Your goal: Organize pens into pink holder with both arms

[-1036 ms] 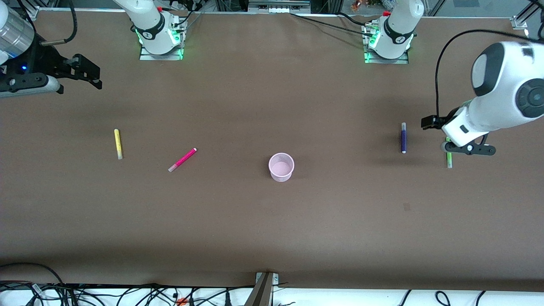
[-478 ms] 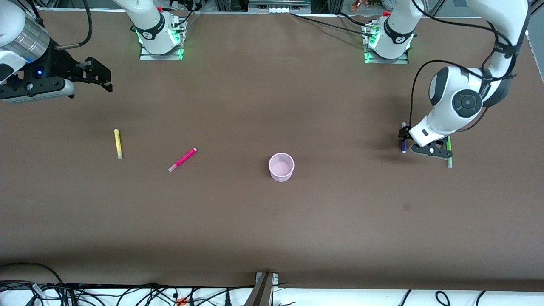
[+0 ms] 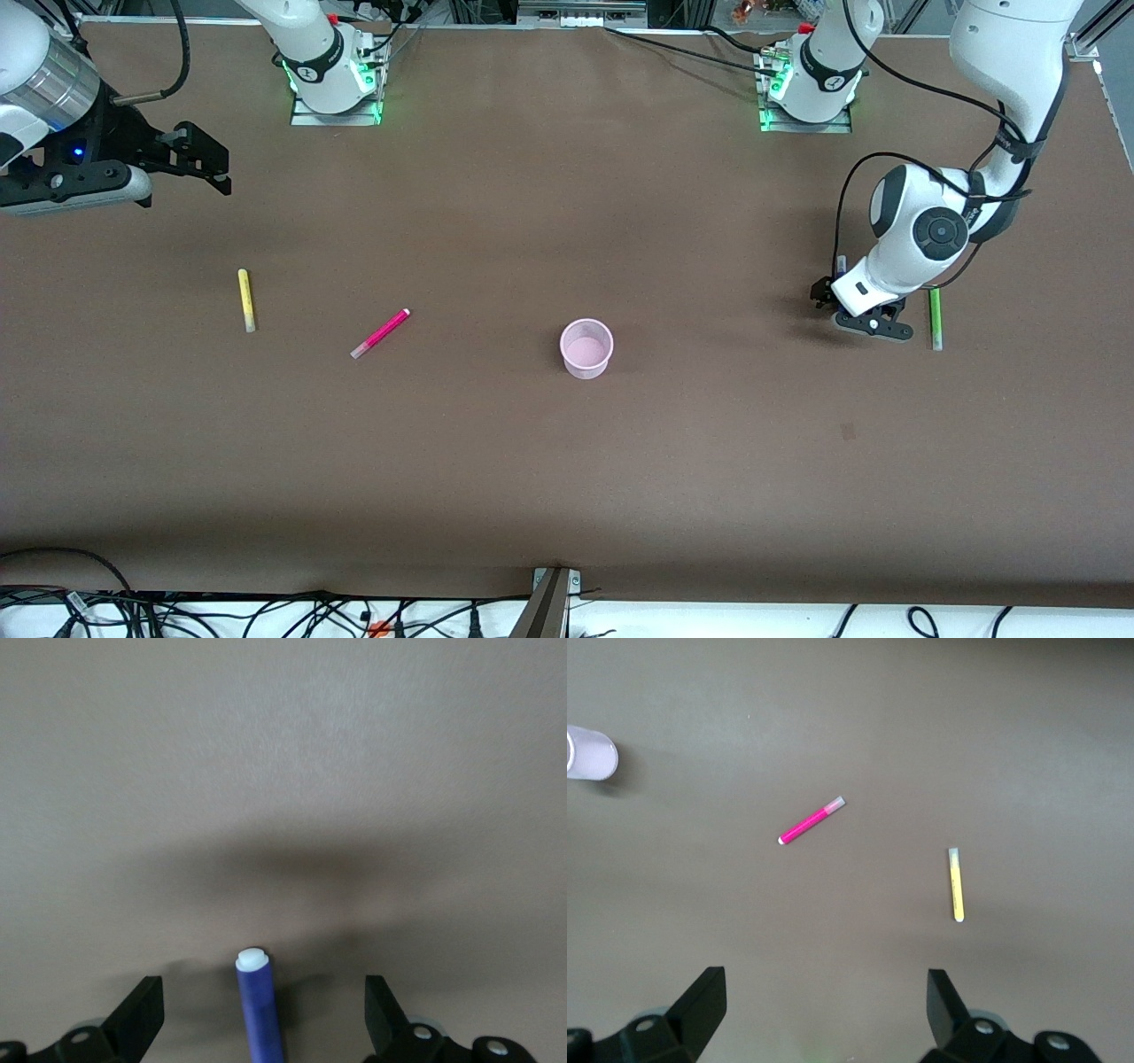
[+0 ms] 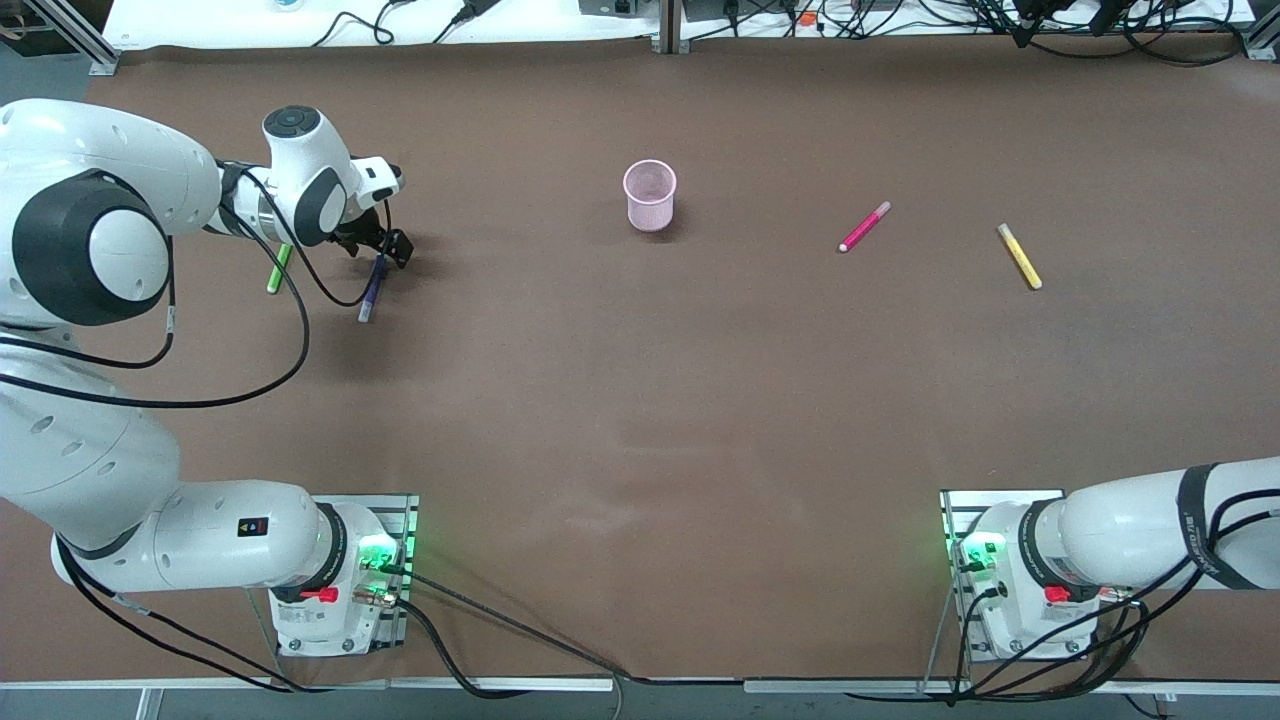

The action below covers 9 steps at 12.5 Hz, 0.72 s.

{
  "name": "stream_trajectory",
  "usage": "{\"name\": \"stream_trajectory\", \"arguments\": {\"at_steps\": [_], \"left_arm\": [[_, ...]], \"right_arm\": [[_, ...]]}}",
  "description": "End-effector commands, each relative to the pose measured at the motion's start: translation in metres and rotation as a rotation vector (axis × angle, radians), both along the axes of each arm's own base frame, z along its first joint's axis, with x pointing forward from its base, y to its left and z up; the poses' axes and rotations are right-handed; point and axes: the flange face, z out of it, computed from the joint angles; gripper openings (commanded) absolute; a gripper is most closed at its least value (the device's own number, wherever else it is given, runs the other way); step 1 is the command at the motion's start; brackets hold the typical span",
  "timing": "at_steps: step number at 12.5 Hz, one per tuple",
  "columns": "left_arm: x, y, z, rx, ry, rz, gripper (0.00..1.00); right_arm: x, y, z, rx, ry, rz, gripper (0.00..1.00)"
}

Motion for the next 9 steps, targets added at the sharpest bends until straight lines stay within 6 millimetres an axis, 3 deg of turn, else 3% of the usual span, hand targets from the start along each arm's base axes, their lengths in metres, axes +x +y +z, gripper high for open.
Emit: {"name": "stream_trajectory", "arguments": {"at_steps": [1,7,9], "left_arm": [[-0.001,0.006,-0.001,0.004,-0.010,0.003,0.83],[-0.004,0.010,-0.008,-0.004,0.006,0.035,0.04],[-0.003,0.010,-0.005,-0.003,0.006,0.039,0.00]], "right_arm": [[0.002,-0.003,0.003,-0.019,-0.013,-0.005,1.00],[0.011,-0.003,-0.012,-0.023,0.010,0.004,1.00],[0.019,-0.001,-0.032,-0.029,0.052,0.008,1.00]]}}
